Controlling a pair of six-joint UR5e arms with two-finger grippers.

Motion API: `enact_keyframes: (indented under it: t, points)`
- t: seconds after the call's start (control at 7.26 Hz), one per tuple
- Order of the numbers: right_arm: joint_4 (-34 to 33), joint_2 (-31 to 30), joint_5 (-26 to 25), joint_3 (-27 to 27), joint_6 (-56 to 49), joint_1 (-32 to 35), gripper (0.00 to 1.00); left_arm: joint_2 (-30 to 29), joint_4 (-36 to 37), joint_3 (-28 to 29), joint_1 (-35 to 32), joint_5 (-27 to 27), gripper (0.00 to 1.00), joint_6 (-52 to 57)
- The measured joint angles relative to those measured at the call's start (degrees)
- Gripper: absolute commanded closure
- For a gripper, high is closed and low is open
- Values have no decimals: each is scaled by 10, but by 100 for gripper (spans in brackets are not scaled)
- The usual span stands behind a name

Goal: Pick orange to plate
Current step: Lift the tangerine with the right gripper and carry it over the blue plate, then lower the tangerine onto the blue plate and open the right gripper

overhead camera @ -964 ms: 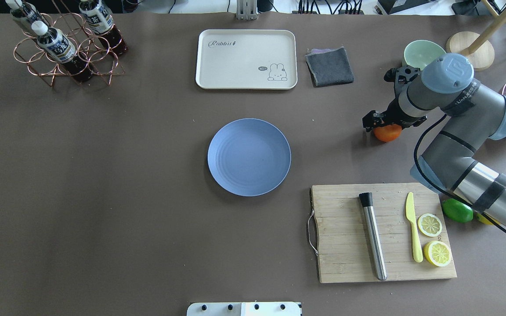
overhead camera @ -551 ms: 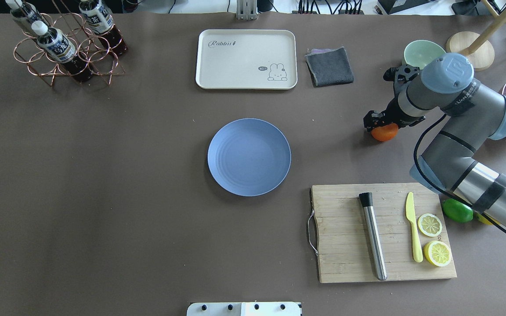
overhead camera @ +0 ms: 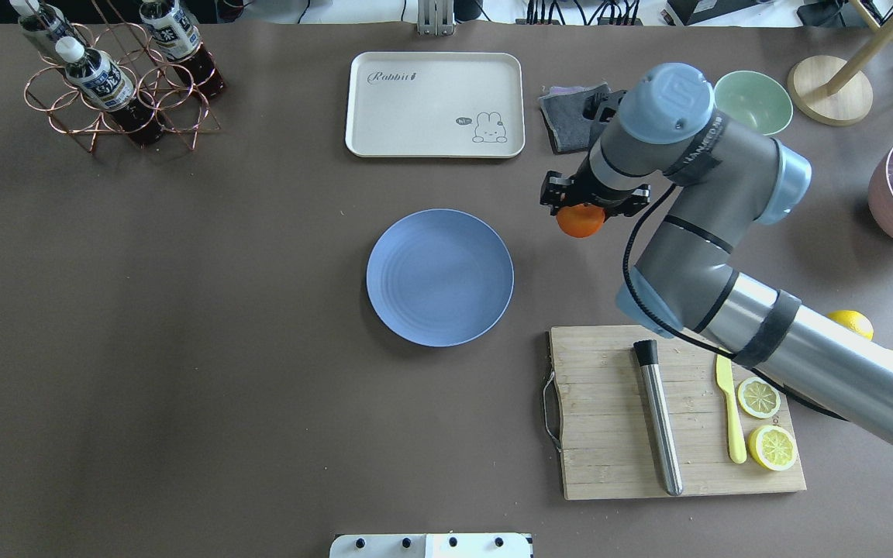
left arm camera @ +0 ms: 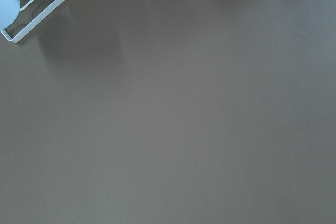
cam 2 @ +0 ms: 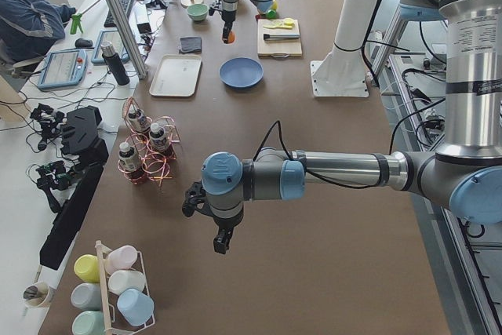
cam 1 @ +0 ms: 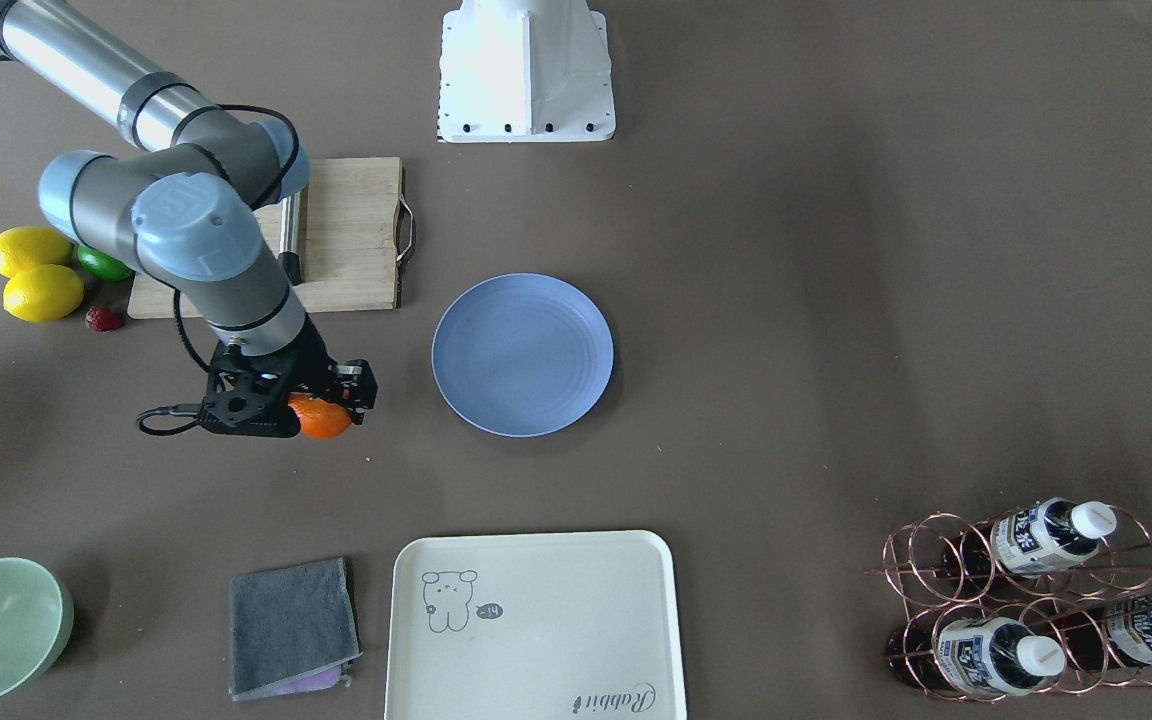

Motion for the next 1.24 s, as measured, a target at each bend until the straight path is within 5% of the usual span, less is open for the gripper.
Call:
enact_keyframes:
  t: [0.83, 0.96, 1.1, 1.24]
  points:
    - [-36, 129, -92, -82, 200, -124, 100, 0, -1, -2, 1, -1, 2, 0]
    - [-35, 132, -95, -87, 202, -128, 43, 1, -1, -1, 1, -1, 2, 0]
    - [-35, 134, -96, -89, 201, -129, 0, 3, -1, -1, 1, -1, 2, 0]
    - [-35, 134, -97, -89, 196, -130, 0, 6, -1, -1, 2, -1, 2, 0]
